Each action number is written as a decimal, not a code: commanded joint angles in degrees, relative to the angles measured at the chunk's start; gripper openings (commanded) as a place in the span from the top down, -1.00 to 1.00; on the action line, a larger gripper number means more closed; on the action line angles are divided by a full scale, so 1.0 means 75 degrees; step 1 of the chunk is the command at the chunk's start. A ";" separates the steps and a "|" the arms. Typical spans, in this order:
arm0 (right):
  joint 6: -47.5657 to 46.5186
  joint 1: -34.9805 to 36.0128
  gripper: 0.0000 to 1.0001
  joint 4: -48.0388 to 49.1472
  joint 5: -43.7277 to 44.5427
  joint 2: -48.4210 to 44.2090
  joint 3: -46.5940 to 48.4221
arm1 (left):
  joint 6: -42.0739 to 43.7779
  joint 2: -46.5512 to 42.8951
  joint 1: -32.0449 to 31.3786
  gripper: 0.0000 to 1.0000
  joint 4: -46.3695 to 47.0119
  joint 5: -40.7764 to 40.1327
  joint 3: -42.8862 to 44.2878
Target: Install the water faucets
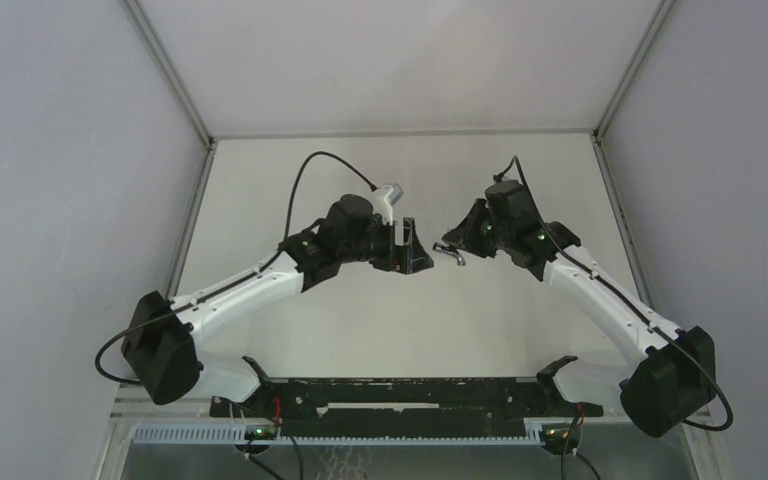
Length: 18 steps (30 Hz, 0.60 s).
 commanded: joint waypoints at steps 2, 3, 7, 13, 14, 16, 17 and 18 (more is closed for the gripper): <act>-0.0164 0.0226 1.00 0.0040 0.0060 -0.0341 0.0368 | -0.0259 0.0246 -0.0073 -0.66 0.0575 0.0232 0.0366; -0.0182 0.0250 1.00 0.0016 0.0074 -0.0355 0.0390 | -0.0304 0.0263 -0.0059 -0.64 0.0636 0.0272 0.0362; -0.0229 0.0282 1.00 -0.0035 0.0053 -0.0388 0.0431 | -0.0550 0.0342 0.0002 -0.57 0.1115 0.0589 0.0302; -0.0256 0.0320 1.00 -0.0032 -0.0024 -0.0516 0.0428 | -0.0799 0.0831 0.0012 -0.45 0.1444 0.1093 0.0514; -0.0280 0.0325 1.00 -0.0047 -0.0006 -0.0545 0.0427 | -0.0799 0.0900 0.0008 -0.40 0.1451 0.1149 0.0557; -0.0294 0.0335 1.00 -0.0080 0.0010 -0.0581 0.0433 | -0.0799 0.1000 0.0005 -0.34 0.1435 0.1217 0.0640; -0.0294 0.0340 1.00 -0.0093 0.0019 -0.0596 0.0434 | -0.0799 0.1023 0.0013 -0.31 0.1422 0.1221 0.0667; -0.0293 0.0340 1.00 -0.0097 0.0013 -0.0608 0.0430 | -0.0805 0.1023 0.0016 -0.29 0.1420 0.1195 0.0691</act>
